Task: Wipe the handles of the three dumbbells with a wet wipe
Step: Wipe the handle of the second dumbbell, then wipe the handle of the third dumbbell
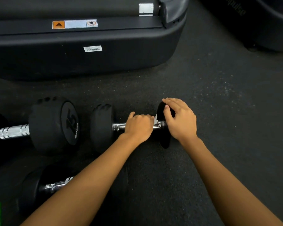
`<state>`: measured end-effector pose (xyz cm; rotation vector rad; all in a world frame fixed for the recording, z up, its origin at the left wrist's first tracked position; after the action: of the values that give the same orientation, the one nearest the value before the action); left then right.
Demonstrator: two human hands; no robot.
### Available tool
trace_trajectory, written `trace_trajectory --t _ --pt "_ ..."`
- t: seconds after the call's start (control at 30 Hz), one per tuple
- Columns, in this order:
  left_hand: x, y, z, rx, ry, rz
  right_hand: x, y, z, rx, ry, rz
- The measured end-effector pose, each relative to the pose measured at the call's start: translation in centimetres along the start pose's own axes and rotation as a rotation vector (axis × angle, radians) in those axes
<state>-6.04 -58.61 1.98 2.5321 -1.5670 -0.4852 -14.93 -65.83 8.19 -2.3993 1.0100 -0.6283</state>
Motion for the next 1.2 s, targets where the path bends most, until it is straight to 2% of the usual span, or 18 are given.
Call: trace_trajectory --t 0.1,0.3,0.53,0.63,0.7,0.8,0.93,1.0,1.13,1.2 --pt "-0.1 1.6 0.2 -0.071 0.029 0.086 0.1 0.0 0.0 -0.001 0.0 0.0" --pt "-2.8 1.0 -1.6 -0.167 0.211 0.28 0.0 -0.2 0.0 -0.006 0.003 -0.02" --pt "-5.7 0.7 -3.9 -0.192 0.385 0.303 0.1 -0.7 0.3 -0.1 -0.004 -0.088" --pt "-8.4 -0.3 -5.0 -0.28 0.459 0.256 -0.3 -1.8 0.1 -0.194 0.038 -0.209" --pt "-10.5 -1.7 -5.0 -0.447 0.467 0.195 -0.9 -3.1 -0.5 -0.199 0.082 -0.316" --pt "-13.7 -4.1 -4.9 -0.673 0.466 0.107 -2.9 -6.3 -1.0 -0.078 0.12 -0.493" --pt "-18.1 -8.0 -5.5 -0.75 0.506 0.007 -7.6 -13.6 0.8 0.162 -0.018 -0.65" --pt "-20.1 -10.2 -6.1 -0.755 0.537 -0.024 -9.6 -16.2 2.9 0.266 -0.184 -0.544" --pt "-22.5 -14.2 -6.3 -0.802 0.484 -0.074 -12.2 -16.5 9.0 0.487 -0.578 0.049" --pt "-23.2 -15.5 -6.3 -0.897 0.442 -0.098 -12.9 -16.7 11.0 0.566 -0.678 0.237"
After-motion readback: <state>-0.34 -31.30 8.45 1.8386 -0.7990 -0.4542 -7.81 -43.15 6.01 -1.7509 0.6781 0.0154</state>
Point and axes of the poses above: each hand's wrist, its own x-axis towards the middle knuckle, its own z-axis out of the palm, y = z × x, the point moved 9 cm from there along x, towards the middle knuckle, and after that the axes turned 3 degrees about x, right-handed, at the moved point
